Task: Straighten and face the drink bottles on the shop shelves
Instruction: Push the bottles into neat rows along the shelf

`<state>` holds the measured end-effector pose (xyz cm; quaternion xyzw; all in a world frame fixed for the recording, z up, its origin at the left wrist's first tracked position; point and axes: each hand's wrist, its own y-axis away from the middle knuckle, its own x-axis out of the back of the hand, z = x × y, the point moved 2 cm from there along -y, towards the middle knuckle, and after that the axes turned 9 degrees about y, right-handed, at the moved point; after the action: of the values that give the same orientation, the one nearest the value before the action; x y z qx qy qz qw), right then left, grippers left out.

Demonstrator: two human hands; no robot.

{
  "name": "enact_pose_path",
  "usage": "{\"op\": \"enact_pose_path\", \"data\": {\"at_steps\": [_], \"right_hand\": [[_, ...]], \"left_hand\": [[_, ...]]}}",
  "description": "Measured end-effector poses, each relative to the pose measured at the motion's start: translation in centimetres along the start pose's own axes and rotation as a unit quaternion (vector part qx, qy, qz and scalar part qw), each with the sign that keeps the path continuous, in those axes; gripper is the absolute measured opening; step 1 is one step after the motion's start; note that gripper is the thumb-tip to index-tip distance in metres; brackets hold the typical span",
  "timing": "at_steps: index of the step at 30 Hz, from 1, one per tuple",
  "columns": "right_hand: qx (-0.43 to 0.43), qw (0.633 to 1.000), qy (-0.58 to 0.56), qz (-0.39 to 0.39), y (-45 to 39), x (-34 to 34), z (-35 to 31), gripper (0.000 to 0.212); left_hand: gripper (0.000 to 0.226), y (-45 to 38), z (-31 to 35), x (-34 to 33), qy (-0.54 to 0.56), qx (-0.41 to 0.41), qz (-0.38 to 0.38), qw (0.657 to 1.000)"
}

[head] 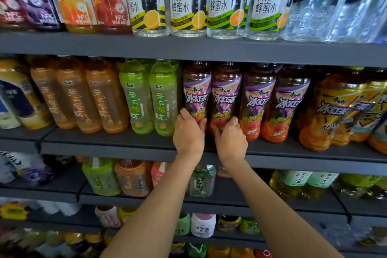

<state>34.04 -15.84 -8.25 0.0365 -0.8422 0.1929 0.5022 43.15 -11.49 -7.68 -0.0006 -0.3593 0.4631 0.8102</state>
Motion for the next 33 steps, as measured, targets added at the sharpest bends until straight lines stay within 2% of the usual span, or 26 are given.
{"op": "enact_pose_path", "data": {"at_steps": [7,11,13,15,17,18,20,22,24,27,29,31,33], "right_hand": [[-0.006,1.000,0.013,0.006,0.4,0.2,-0.3,0.044],[0.001,1.000,-0.015,-0.012,0.6,0.9,0.1,0.043],[0.028,0.998,-0.054,0.022,1.0,1.7,1.0,0.042],[0.045,0.989,-0.097,0.106,1.3,3.0,2.4,0.034],[0.001,0.976,-0.134,0.174,1.1,4.4,4.5,0.027],[-0.030,0.973,-0.140,0.182,0.8,4.8,5.4,0.030],[-0.056,0.982,-0.104,0.147,0.1,4.8,6.1,0.045],[-0.039,0.993,-0.055,0.098,-0.4,4.4,5.5,0.056],[-0.034,0.996,-0.020,0.078,-0.8,3.9,4.9,0.058],[-0.047,0.996,0.008,0.081,-1.3,3.7,4.9,0.050],[-0.042,0.996,0.004,0.077,-1.1,3.7,5.3,0.047],[-0.026,0.995,-0.027,0.090,-0.6,4.1,6.3,0.042],[-0.001,0.986,-0.069,0.151,0.1,4.9,8.1,0.035]], "left_hand": [[0.065,0.4,-0.4,0.3,0.044,0.003,0.000,0.999],[0.058,2.7,-0.6,-0.2,0.122,0.000,0.097,0.988],[0.051,3.4,-0.2,-0.4,0.167,-0.002,0.152,0.974],[0.041,3.5,0.6,-0.4,0.197,-0.040,0.172,0.964],[0.034,3.7,1.7,-0.8,0.193,-0.121,0.149,0.962],[0.035,3.8,2.2,-1.2,0.181,-0.148,0.124,0.964],[0.046,3.9,2.9,-2.1,0.152,-0.137,0.076,0.976],[0.058,3.8,3.3,-3.1,0.130,-0.098,0.049,0.985],[0.064,3.7,3.5,-3.7,0.100,-0.085,0.031,0.991],[0.060,3.3,3.6,-3.8,0.089,-0.062,0.031,0.994],[0.054,3.5,3.6,-3.6,0.095,-0.057,0.058,0.992],[0.047,4.3,3.8,-3.5,0.124,-0.083,0.100,0.984],[0.044,5.5,4.4,-4.1,0.147,-0.138,0.095,0.975]]}}
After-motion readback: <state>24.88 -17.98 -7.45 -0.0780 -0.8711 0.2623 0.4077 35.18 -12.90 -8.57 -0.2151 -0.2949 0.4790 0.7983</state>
